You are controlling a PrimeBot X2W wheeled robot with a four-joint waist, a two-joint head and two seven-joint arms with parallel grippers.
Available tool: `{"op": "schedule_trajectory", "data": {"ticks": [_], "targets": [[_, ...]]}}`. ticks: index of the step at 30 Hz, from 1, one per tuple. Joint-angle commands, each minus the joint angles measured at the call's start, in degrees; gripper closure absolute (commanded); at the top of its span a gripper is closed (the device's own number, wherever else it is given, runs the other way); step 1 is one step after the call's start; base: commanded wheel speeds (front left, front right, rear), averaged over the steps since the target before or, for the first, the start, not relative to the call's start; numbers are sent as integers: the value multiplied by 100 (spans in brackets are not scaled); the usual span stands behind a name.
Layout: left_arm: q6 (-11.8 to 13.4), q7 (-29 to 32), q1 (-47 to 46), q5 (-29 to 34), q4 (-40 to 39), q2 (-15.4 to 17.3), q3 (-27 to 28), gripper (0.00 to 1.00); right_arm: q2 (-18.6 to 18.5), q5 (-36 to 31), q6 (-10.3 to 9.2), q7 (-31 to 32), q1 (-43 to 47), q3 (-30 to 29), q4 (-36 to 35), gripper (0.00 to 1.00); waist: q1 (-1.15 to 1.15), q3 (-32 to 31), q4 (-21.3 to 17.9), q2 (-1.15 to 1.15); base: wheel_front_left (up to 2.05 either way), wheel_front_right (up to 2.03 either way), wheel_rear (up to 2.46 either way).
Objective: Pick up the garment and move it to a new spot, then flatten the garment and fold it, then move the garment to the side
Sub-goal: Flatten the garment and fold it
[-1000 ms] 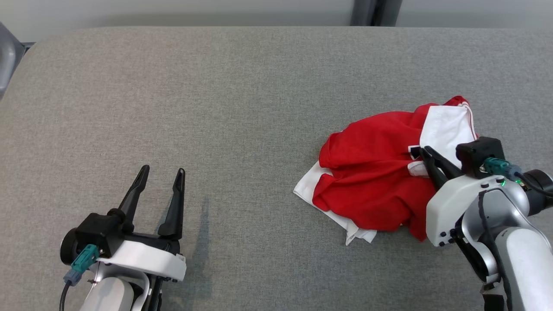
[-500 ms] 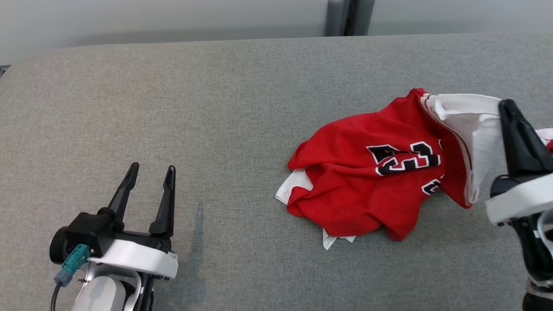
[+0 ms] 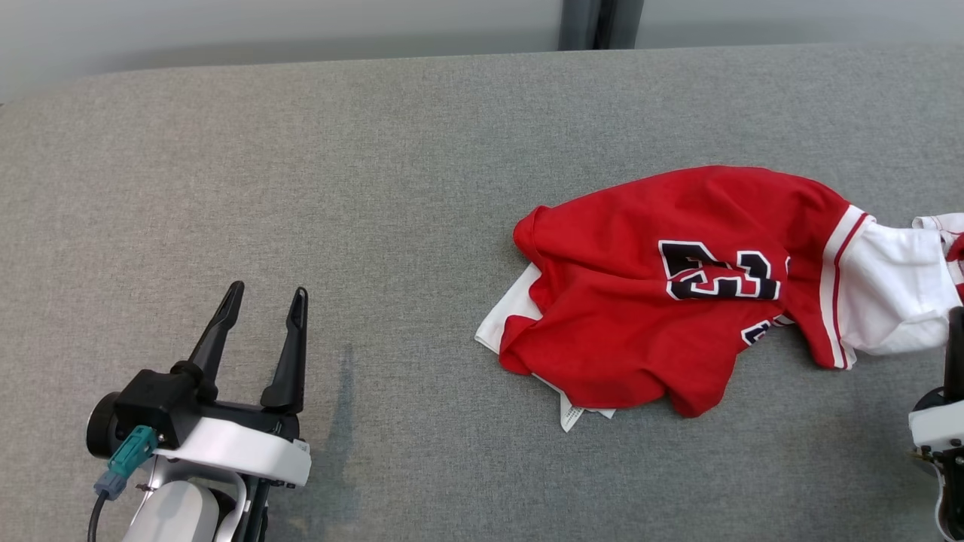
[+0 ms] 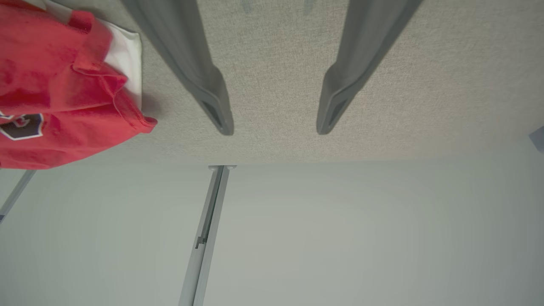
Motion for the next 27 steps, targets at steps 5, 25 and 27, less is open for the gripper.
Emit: {"op": "schedule_trajectory", "data": {"ticks": [5, 25, 27], "targets": [[28, -15, 4, 52, -65, 89, 9, 0, -111, -178, 0, -672, -216, 94, 295, 0, 0, -18, -25, 0, 0, 0, 0], [366, 144, 584, 5, -548, 235, 48, 0, -104, -2088, 0, -792, 746, 1673, -1878, 0, 0, -674, -9, 0, 0, 0, 0], [401, 157, 649, 0, -593, 241, 42, 0, -84, -2099, 0, -690, 850, 1717, -1988, 0, 0, -715, 8, 0, 0, 0, 0]]}}
